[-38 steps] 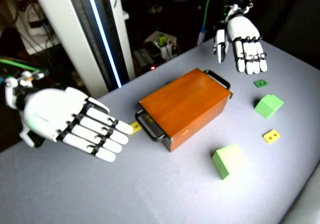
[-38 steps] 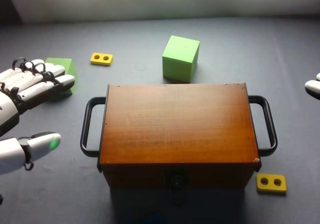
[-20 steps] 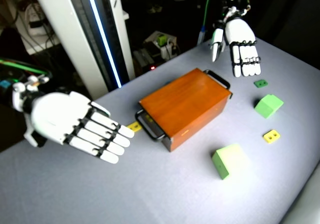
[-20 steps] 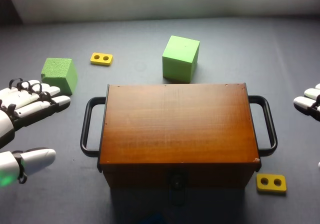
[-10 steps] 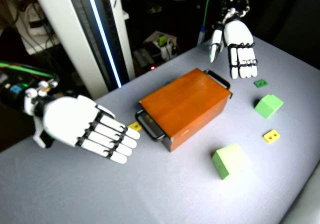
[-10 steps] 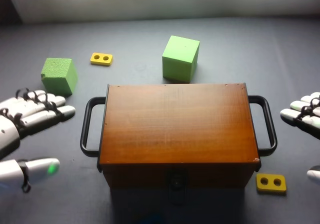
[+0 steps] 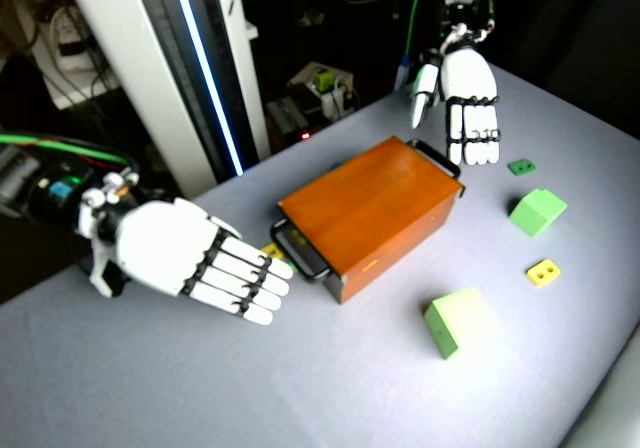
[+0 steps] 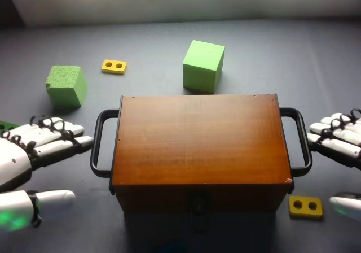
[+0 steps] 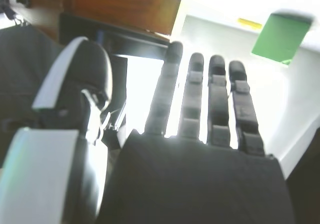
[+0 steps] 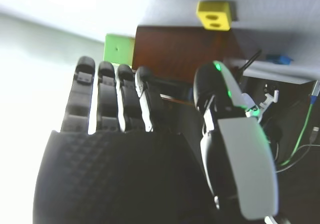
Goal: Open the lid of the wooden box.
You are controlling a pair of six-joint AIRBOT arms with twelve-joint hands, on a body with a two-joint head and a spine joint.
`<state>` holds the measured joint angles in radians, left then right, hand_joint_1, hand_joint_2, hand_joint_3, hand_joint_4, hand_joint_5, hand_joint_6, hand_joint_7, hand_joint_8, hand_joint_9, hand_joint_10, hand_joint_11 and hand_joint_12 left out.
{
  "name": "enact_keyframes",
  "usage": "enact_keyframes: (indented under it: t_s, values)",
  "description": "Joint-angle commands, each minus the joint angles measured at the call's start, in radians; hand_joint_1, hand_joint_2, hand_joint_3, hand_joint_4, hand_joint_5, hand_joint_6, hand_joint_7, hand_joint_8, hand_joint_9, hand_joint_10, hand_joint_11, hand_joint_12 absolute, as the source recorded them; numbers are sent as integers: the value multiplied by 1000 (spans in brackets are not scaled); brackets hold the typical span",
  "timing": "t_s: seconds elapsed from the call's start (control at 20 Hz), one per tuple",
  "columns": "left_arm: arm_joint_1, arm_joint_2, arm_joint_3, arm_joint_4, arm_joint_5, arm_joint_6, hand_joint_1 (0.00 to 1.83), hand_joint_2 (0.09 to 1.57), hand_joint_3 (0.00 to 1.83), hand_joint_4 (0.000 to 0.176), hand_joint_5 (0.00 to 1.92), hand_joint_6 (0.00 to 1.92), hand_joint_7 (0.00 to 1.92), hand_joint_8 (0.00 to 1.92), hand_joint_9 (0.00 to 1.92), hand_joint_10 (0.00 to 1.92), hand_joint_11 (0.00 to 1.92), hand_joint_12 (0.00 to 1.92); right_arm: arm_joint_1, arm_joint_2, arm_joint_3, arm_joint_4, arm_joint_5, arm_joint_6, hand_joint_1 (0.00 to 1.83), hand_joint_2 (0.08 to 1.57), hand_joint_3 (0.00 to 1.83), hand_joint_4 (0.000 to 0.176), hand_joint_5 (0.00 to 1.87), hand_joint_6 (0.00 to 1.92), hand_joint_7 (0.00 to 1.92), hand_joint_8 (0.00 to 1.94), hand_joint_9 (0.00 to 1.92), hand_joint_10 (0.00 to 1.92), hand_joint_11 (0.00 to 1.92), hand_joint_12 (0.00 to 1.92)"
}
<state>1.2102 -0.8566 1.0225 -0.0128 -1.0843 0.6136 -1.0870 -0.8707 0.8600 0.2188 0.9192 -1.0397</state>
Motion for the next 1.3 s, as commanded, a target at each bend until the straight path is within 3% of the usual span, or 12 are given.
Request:
enact_keyframes:
  t_s: [0.0,0.35,0.45,0.55,0.6,0.7,0.8,0.85,0.9,1.0,1.25]
  values:
    - [-10,-3,8,-13,-100,-8,23,1419,1,0,149,8,28,4,0,0,0,0,13,-5,3,-19,87,2,383,1375,3,0,80,2,0,0,0,0,0,0]
    - [-41,-28,22,40,-75,-39,26,1423,1,0,142,3,4,0,0,0,0,0,37,-23,14,-40,58,2,494,1356,0,0,101,6,11,4,0,0,0,0]
    - [-51,-32,23,52,-72,-40,1,1432,5,18,70,0,0,0,0,0,0,0,39,-23,14,-42,59,2,482,1362,0,0,95,6,9,4,0,0,0,0]
    - [-52,-32,23,55,-78,-41,2,1442,8,25,20,0,0,0,0,0,0,0,39,-20,11,-46,69,4,485,1362,0,0,105,9,15,6,0,0,0,0]
    - [-52,-32,23,55,-82,-41,36,1445,7,20,3,0,0,0,0,0,0,0,39,-16,8,-47,74,4,481,1358,0,0,102,7,12,4,0,0,0,0]
    - [-52,-30,22,55,-93,-43,26,1449,7,11,0,0,0,0,0,0,0,0,39,-8,3,-51,92,9,432,1365,2,0,86,2,5,0,0,0,0,0]
    - [-52,-27,19,55,-109,-43,0,1450,6,18,0,0,0,0,0,0,0,0,39,1,-3,-55,112,17,413,1365,1,0,57,0,0,0,0,0,0,0]
    - [-52,-26,18,54,-114,-43,76,1451,3,17,0,0,0,0,0,0,0,0,39,3,-5,-54,119,22,368,1374,5,0,25,1,0,0,0,0,0,0]
    - [-52,-25,17,52,-124,-43,87,1449,1,29,0,0,0,0,0,0,0,0,38,4,-5,-54,130,35,308,1386,9,0,4,0,0,0,0,0,0,0]
    - [-52,-24,15,50,-135,-43,115,1436,0,35,0,0,0,0,0,0,0,0,37,8,-10,-54,152,40,269,1395,11,0,0,0,0,0,0,0,0,0]
    - [-53,-1,4,30,-198,-18,161,1434,0,19,0,0,0,0,0,0,0,0,37,30,-26,-61,220,42,306,1400,7,0,0,0,0,0,0,0,0,0]
